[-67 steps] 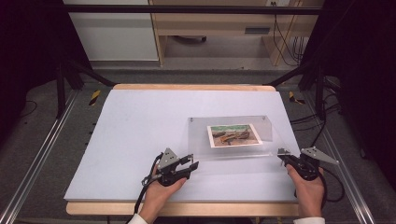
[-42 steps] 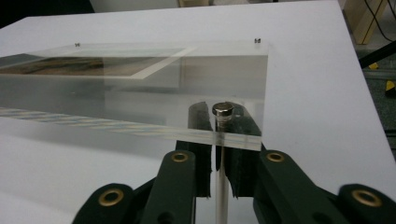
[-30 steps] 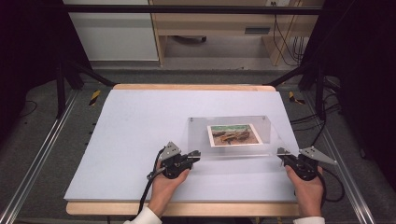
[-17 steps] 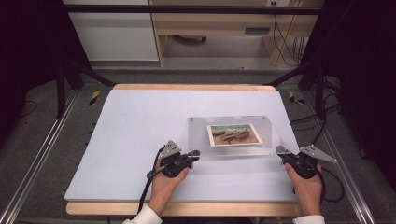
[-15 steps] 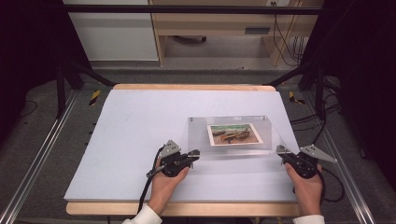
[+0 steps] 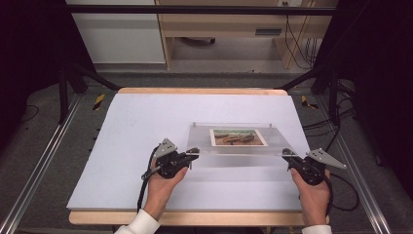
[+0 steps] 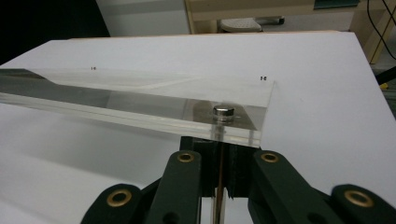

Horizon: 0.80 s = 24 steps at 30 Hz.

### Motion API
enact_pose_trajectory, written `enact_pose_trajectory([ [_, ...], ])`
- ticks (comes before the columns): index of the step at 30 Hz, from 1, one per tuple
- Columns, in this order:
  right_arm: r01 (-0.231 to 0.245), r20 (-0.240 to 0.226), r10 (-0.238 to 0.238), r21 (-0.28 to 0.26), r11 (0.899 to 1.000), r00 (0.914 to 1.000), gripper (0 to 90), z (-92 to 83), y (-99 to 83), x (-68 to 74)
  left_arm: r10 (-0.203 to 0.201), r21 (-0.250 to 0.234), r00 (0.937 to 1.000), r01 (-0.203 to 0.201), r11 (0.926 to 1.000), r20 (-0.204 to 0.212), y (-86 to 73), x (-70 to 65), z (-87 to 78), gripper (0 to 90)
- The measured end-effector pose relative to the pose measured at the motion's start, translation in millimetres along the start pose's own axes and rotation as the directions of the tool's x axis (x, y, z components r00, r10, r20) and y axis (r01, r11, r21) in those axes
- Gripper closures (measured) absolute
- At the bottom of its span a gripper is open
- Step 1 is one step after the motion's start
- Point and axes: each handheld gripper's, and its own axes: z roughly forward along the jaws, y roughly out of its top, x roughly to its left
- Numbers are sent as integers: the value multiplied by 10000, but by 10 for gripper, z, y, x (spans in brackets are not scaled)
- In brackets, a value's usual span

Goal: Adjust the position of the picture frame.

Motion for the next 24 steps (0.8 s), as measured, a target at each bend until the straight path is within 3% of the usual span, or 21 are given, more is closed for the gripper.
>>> enact_pose_trajectory([
  [14, 237, -100, -240, -318, 9992, 9997, 848, 98, 149, 386, 121, -359, 9996, -131, 9993, -271, 81, 237, -332, 837],
  [24, 346, -284, -357, -381, 9987, 9990, 848, 306, 238, 685, 147, -544, 9984, -176, 9984, -539, 100, 490, -580, 835],
])
